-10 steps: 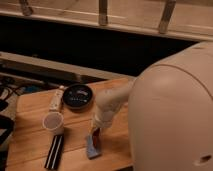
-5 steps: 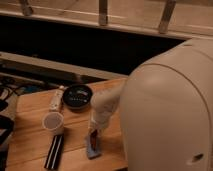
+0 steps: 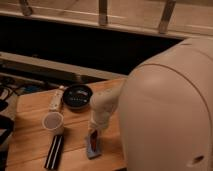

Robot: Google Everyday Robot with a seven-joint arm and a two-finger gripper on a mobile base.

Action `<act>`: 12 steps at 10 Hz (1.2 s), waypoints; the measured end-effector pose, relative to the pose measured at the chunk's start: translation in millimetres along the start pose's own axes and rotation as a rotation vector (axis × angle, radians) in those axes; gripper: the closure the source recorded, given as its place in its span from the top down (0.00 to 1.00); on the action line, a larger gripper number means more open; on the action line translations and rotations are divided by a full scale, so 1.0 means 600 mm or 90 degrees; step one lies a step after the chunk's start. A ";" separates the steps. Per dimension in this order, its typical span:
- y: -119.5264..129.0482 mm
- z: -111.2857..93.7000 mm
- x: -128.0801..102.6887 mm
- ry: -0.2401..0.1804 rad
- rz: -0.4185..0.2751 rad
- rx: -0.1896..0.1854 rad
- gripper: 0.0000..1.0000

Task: Place the pepper on the white sponge

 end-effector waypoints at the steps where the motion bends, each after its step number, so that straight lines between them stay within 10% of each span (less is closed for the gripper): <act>1: 0.002 0.000 0.000 0.000 0.000 0.000 0.08; 12: 0.001 0.004 0.007 0.006 0.002 0.004 0.08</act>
